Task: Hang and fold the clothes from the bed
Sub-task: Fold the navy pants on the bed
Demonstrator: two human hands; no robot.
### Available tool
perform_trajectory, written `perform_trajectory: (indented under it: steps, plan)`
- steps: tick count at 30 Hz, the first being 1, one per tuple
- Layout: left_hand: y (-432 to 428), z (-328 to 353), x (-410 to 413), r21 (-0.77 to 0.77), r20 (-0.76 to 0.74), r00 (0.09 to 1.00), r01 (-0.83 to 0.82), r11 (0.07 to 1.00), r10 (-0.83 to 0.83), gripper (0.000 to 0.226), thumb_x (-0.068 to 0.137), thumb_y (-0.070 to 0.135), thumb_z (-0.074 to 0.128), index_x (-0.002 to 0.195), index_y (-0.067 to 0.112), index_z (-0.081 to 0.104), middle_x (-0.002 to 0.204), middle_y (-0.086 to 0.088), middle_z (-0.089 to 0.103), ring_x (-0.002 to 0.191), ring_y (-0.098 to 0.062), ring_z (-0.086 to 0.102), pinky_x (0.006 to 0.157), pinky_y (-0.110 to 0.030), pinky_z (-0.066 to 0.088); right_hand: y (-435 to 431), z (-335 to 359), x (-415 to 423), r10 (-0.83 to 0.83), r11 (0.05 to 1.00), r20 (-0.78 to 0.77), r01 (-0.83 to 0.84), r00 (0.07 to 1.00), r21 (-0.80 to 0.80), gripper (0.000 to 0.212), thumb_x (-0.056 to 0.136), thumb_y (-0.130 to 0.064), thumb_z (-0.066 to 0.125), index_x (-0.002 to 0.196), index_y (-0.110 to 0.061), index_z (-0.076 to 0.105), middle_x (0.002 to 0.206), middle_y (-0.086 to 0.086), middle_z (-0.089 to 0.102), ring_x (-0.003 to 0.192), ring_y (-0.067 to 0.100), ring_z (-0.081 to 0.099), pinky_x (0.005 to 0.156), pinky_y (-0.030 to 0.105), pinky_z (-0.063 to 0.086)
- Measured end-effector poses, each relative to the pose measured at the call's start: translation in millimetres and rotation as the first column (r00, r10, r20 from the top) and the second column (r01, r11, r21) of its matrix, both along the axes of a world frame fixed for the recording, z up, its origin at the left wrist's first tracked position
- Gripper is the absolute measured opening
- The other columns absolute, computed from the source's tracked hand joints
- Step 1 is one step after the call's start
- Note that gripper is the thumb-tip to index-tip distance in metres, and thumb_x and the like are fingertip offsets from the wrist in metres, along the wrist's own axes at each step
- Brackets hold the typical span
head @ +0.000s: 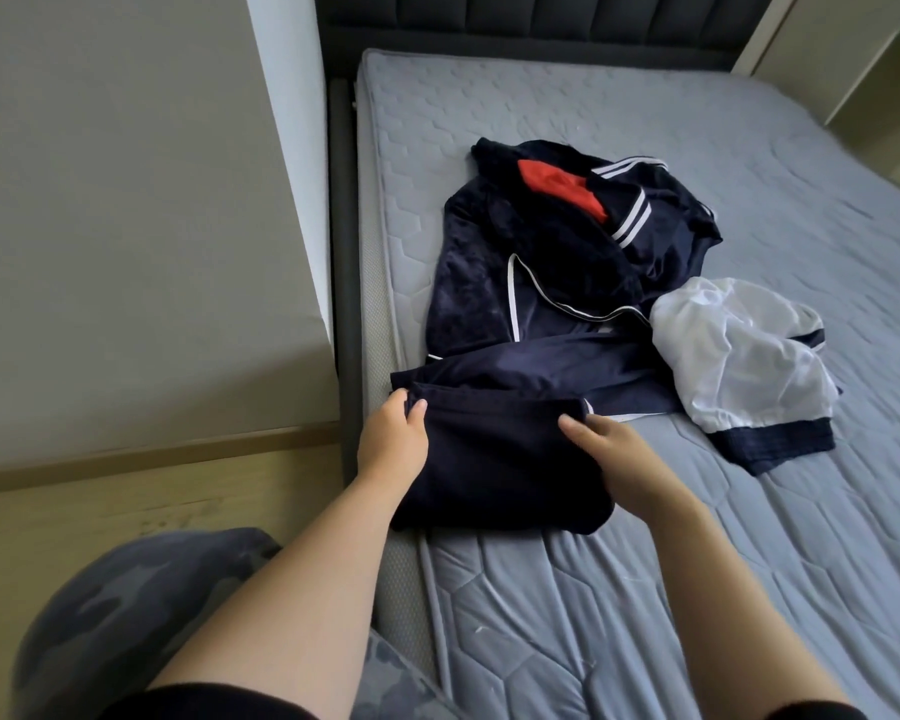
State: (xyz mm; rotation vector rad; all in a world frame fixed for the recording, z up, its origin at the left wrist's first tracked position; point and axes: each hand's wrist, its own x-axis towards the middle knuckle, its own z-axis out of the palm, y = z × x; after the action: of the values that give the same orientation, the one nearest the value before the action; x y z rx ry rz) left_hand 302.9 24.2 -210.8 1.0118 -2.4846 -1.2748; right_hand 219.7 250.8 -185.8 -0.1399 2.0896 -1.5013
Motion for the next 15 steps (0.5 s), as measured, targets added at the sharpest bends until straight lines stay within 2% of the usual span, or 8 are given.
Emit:
perform_trajectory:
  steps: [1, 3, 5, 8, 10, 12, 13, 15]
  plan:
    - [0.1, -0.6, -0.2, 0.006, 0.0, 1.0, -0.003, 1.0, 0.003, 0.032, 0.1, 0.03, 0.042, 0.113, 0.005, 0.057, 0.112, -0.013, 0.063, 0.104, -0.033, 0.057, 0.078, -0.032, 0.041, 8.3, 0.4, 1.2, 0.057, 0.992, 0.097, -0.046, 0.994, -0.116, 0.017, 0.091, -0.019, 0.061, 0.101, -0.008, 0.068, 0.099, 0.013, 0.072, 0.088, 0.019, 0.069, 0.074, 0.025, 0.054]
    - [0.2, -1.7, -0.5, 0.008, 0.001, 1.0, -0.012, 1.0, 0.012, 0.032, 0.1, 0.03, 0.042, 0.114, 0.005, 0.057, 0.113, -0.013, 0.063, 0.105, -0.033, 0.057, 0.078, -0.031, 0.041, 17.8, -1.5, 3.9, 0.121, 0.969, 0.218, -0.067, 0.968, -0.239, 0.022, 0.089, 0.001, 0.057, 0.108, -0.003, 0.066, 0.101, 0.015, 0.072, 0.09, 0.023, 0.07, 0.073, 0.026, 0.055]
    - [0.9, -1.7, 0.0, -0.018, 0.003, 0.999, -0.032, 0.999, 0.032, 0.031, 0.1, 0.03, 0.042, 0.113, 0.006, 0.057, 0.113, -0.014, 0.063, 0.106, -0.034, 0.057, 0.078, -0.032, 0.041, 15.6, -7.6, 7.3, 0.046, 0.984, 0.223, -0.006, 0.974, -0.179, 0.022, 0.088, 0.008, 0.055, 0.106, 0.002, 0.065, 0.092, 0.014, 0.073, 0.08, 0.021, 0.071, 0.067, 0.026, 0.055]
    - [1.6, -1.4, 0.1, -0.07, 0.022, 0.997, -0.076, 0.995, 0.078, 0.035, 0.1, 0.031, 0.042, 0.123, 0.009, 0.055, 0.119, -0.015, 0.062, 0.11, -0.035, 0.056, 0.082, -0.035, 0.042, 0.7, -19.2, 6.0, -0.232, 0.973, 0.068, 0.231, 0.97, 0.02, 0.011, 0.089, 0.001, 0.059, 0.092, 0.003, 0.069, 0.078, 0.01, 0.068, 0.07, 0.019, 0.063, 0.069, 0.029, 0.052]
    - [1.1, -2.6, -0.2, -0.093, 0.037, 0.992, -0.119, 0.989, 0.123, 0.036, 0.1, 0.033, 0.041, 0.125, 0.01, 0.054, 0.118, -0.016, 0.062, 0.109, -0.037, 0.056, 0.081, -0.037, 0.044, -14.9, -23.0, 4.3, -0.343, 0.927, -0.115, 0.355, 0.932, 0.119, 0.016, 0.089, -0.005, 0.06, 0.078, 0.007, 0.064, 0.069, 0.007, 0.058, 0.069, 0.016, 0.052, 0.065, 0.031, 0.043]
    - [2.9, -3.5, 1.8, -0.128, 0.054, 0.987, -0.145, 0.981, 0.152, 0.035, 0.1, 0.033, 0.04, 0.121, 0.011, 0.054, 0.113, -0.017, 0.064, 0.103, -0.038, 0.057, 0.075, -0.037, 0.042, -30.7, -24.9, 6.0, -0.353, 0.877, -0.313, 0.428, 0.882, 0.219, 0.029, 0.091, -0.009, 0.056, 0.063, -0.001, 0.051, 0.061, 0.007, 0.05, 0.067, 0.019, 0.046, 0.058, 0.033, 0.032]
    - [4.3, -2.8, 2.8, -0.172, 0.073, 0.985, -0.139, 0.975, 0.153, 0.034, 0.1, 0.033, 0.04, 0.122, 0.011, 0.054, 0.111, -0.016, 0.064, 0.101, -0.039, 0.058, 0.073, -0.037, 0.042, -37.4, -25.4, 7.9, -0.336, 0.844, -0.396, 0.46, 0.855, 0.276, 0.033, 0.093, -0.012, 0.054, 0.061, -0.008, 0.044, 0.063, 0.008, 0.053, 0.067, 0.023, 0.047, 0.058, 0.034, 0.029]
    - [5.6, 1.3, 3.2, -0.377, 0.101, 0.991, -0.039, 0.926, 0.083, 0.033, 0.099, 0.028, 0.044, 0.128, 0.015, 0.051, 0.108, -0.013, 0.065, 0.095, -0.036, 0.06, 0.068, -0.036, 0.04, -45.0, -27.7, 11.1, -0.296, 0.787, -0.488, 0.499, 0.821, 0.362, 0.03, 0.096, -0.017, 0.049, 0.067, -0.012, 0.041, 0.078, 0.015, 0.063, 0.075, 0.034, 0.053, 0.062, 0.033, 0.027]
